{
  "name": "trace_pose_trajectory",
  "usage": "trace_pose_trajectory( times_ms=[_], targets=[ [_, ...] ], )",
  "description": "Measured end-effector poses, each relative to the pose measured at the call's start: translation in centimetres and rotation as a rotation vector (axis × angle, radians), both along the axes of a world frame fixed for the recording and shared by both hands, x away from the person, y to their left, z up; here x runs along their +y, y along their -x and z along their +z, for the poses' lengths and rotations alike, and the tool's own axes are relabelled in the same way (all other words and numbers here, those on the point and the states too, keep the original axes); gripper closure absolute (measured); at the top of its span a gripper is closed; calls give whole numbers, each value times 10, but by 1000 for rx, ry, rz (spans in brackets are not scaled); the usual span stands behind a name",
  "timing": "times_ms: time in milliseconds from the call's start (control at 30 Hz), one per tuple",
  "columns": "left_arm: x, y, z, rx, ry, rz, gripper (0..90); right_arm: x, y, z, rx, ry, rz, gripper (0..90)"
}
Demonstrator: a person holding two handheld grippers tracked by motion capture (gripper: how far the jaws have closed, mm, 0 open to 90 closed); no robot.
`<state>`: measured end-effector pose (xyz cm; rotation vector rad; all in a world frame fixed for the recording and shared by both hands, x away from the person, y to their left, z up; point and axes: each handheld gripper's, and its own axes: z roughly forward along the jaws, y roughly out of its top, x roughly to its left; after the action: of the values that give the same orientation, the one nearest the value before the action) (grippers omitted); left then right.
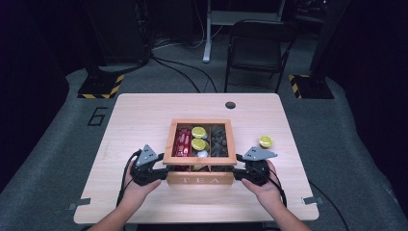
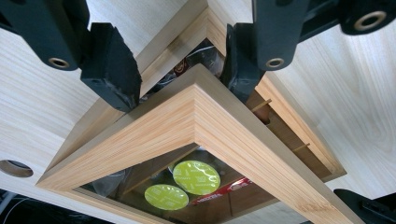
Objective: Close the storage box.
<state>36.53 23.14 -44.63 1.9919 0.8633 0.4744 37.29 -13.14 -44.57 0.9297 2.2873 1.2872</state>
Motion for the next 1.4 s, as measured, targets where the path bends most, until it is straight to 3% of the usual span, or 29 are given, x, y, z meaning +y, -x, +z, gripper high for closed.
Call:
trace_pose_trajectory(
  times_ms=[333,433,700,833,1400],
  targets=[
    [1,2,-3,-2,-5,-2,449,0,2,-2,6,-2,-6,454],
    [1,2,-3,11,3,-6,449,0,3,-2,10,-4,-7,453],
    [3,4,-6,1,21,-5,448,-2,6,-2,14,-10,-16,449],
    [1,6,-10,25,30,-8,448,-1,7,-6,13,7,-4,440],
    [-1,11,-18,41,14,1,386,2,8,-14,62,20,1,371]
  ],
)
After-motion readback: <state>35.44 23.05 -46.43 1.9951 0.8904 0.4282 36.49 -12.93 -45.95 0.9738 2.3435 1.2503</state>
